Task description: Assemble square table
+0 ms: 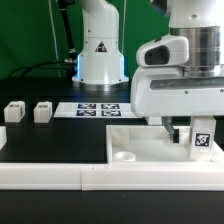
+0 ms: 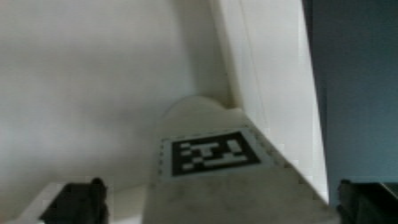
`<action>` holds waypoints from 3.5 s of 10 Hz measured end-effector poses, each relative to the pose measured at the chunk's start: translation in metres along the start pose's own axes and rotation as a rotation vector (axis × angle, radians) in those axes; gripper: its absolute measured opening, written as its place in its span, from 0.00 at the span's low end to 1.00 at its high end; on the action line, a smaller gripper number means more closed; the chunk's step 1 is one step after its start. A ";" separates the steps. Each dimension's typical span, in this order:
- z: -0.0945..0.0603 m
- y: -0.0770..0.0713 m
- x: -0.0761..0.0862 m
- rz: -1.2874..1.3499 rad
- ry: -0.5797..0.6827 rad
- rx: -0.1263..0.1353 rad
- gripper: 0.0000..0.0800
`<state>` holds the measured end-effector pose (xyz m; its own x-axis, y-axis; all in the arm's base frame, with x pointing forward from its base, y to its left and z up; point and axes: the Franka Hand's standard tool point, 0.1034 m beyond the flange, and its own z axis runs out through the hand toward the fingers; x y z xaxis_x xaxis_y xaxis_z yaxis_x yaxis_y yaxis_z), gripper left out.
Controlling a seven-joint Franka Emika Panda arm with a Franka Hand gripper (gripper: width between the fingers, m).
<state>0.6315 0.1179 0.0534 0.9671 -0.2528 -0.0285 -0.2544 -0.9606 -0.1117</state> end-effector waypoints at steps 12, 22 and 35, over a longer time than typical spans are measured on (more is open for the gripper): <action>0.001 0.005 0.000 0.952 -0.004 0.020 0.34; 0.000 0.004 0.000 1.676 -0.060 0.059 0.34; -0.054 -0.018 0.001 1.568 -0.072 0.092 0.81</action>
Offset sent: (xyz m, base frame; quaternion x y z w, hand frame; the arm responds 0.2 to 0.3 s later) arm 0.0000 0.0000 0.0000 0.0000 0.0000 0.1296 0.9916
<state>0.6367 0.1291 0.1094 -0.2507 -0.9441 -0.2142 -0.9673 0.2533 0.0156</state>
